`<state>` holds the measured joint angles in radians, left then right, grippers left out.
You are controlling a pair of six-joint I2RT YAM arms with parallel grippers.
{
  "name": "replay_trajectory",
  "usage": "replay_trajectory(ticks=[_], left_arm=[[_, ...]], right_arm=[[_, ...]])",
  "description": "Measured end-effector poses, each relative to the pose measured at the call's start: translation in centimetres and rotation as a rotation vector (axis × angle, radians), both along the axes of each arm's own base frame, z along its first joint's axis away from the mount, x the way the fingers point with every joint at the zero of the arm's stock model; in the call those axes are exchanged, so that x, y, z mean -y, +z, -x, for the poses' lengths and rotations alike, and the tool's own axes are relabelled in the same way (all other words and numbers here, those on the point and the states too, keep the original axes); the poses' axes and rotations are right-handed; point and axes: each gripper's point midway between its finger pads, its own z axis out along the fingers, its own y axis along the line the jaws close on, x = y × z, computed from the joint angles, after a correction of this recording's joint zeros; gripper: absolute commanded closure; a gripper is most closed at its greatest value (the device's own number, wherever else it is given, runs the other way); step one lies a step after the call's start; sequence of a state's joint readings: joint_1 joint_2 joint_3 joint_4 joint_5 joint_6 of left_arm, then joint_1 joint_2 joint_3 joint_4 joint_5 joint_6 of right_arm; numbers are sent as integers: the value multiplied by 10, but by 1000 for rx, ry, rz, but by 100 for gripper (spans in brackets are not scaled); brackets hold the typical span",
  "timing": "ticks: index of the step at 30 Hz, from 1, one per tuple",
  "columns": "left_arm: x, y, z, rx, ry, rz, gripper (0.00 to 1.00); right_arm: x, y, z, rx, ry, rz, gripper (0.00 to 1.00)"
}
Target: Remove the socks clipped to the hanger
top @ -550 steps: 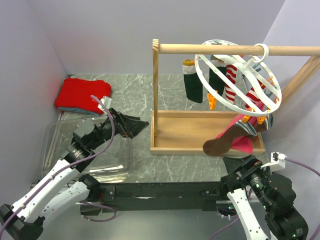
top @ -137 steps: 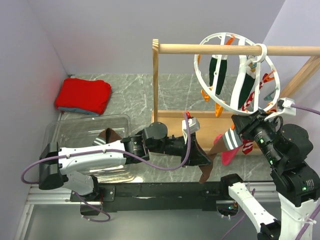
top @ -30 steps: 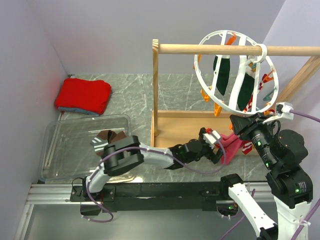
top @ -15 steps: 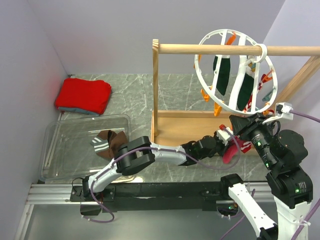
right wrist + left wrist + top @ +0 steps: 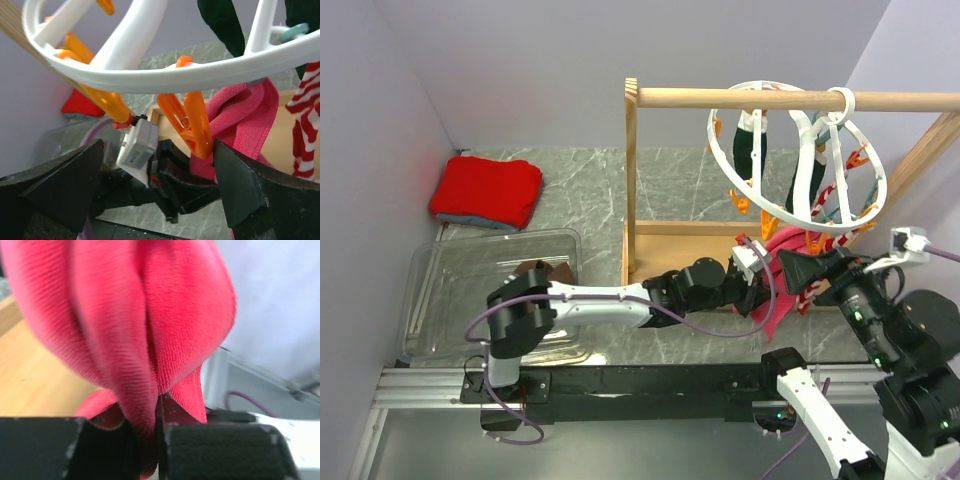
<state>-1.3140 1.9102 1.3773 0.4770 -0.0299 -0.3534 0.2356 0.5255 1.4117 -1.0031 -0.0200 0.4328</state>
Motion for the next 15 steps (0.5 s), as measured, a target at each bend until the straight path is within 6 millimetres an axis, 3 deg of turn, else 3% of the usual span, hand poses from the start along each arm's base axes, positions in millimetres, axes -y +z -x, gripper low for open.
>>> replay_trajectory(ticks=[1,7,15], left_arm=[[-3,6,5,-10,-20,1,83],[-21,24,33,-64,-129,5,83],[-60,39,48,-99,-143,0,84]], right_arm=[[1,5,4,15,0,-3,0],[5,19,20,57,0,-11,0],[6,40,40,128,18,-43,0]])
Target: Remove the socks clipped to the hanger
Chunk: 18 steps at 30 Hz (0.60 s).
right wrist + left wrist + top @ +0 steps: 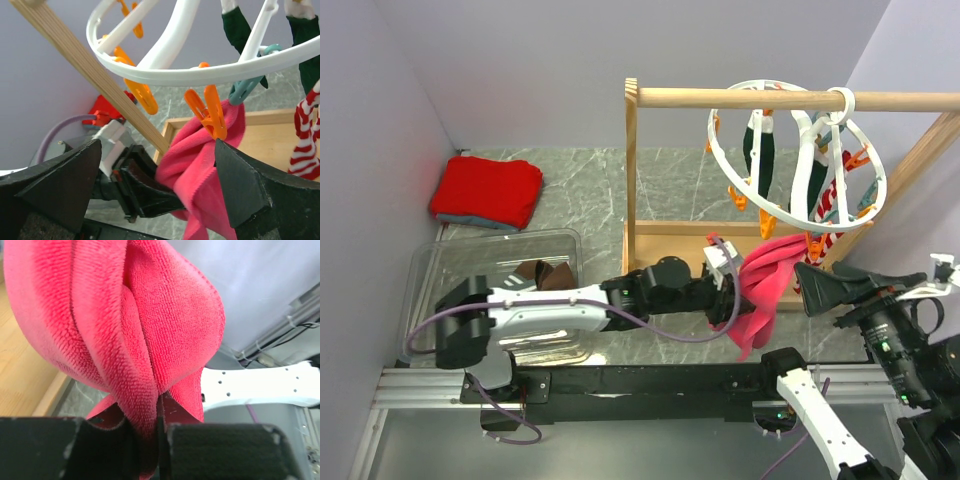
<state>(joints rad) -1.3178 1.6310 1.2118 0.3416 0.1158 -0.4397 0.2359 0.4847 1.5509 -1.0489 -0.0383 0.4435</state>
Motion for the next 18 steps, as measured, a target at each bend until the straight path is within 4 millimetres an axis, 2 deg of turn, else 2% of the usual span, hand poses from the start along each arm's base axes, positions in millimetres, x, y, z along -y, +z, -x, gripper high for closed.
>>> replay_trajectory(ticks=[3,10,18], left_arm=[[-16,15,4,0,1,20,84],[-49,57,15,-20,-3,103,83],[-85,78,25,-39,0,144,82]], right_arm=[[2,7,7,28,-1,-15,0],[4,12,11,53,-7,-26,0],[21,12,10,66,-105,-32,0]])
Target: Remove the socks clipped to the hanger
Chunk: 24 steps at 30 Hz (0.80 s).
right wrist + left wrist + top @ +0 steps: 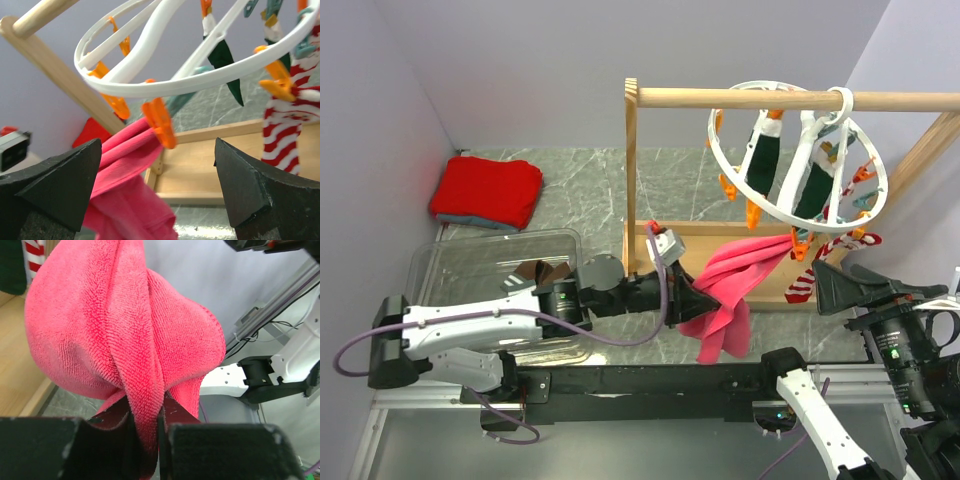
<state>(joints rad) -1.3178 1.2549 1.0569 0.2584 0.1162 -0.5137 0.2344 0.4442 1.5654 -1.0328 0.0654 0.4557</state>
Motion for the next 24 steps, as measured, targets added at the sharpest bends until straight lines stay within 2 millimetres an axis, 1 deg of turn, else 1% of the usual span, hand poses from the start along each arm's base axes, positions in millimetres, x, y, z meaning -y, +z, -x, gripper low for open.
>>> replay_trajectory(ticks=[5,11,12,13,17,21,24], left_arm=[[-23,18,2,6,23,29,82],[-58,30,-4,9,104,51,80],[-68,31,-7,10,133,54,80],[-70,31,-8,10,142,54,78],[-92,27,-19,14,234,48,70],[-101,20,-27,11,291,30,70],[-104,12,-34,10,330,-3,70]], right_arm=[[10,0,-2,1,-55,-3,0],[9,0,-2,2,-51,-4,0],[8,1,-2,6,-49,-4,0],[8,2,-2,9,-48,-5,0],[8,4,-3,17,-47,-3,2],[2,5,-5,21,-18,10,4],[-9,-1,-11,12,41,35,6]])
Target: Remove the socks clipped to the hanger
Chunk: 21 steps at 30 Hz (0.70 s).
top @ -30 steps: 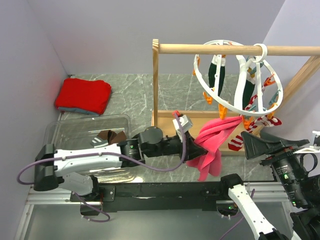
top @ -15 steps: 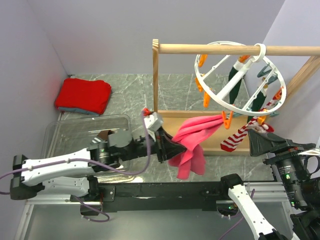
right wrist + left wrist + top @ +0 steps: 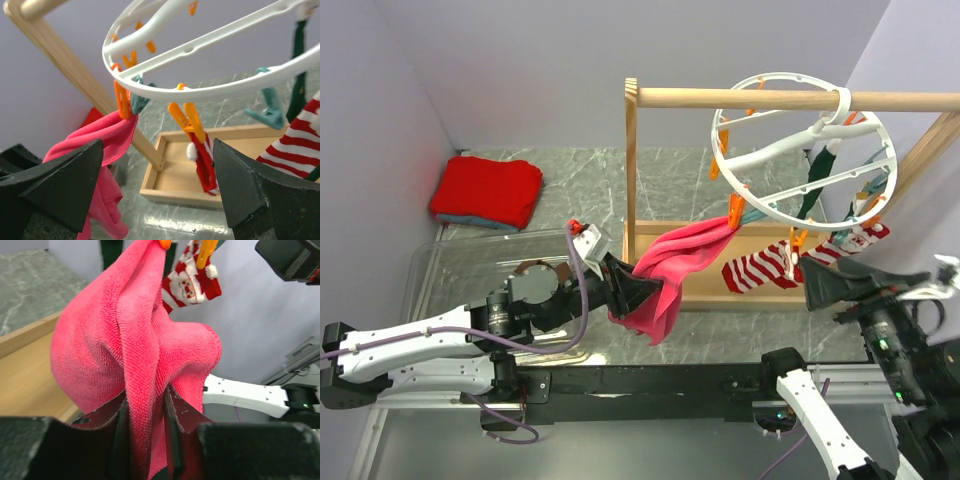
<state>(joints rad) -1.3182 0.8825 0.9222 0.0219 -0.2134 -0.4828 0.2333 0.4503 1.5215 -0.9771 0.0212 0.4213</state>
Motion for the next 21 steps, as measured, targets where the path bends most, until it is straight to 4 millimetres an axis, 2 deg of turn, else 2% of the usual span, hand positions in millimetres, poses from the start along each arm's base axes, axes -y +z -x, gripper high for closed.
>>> replay_trajectory(ticks=[4,10,21], left_arm=[[-5,-7,-6,-9,41,-29,68],[-12,-1,-6,-5,48,-10,68],[-13,-2,-5,-11,47,-13,63]], right_arm=[[-18,-19,-25,-63,69,48,7],[-29,-53,-64,-183,96,124,9],[-35,-57,-84,-134,119,177,17]])
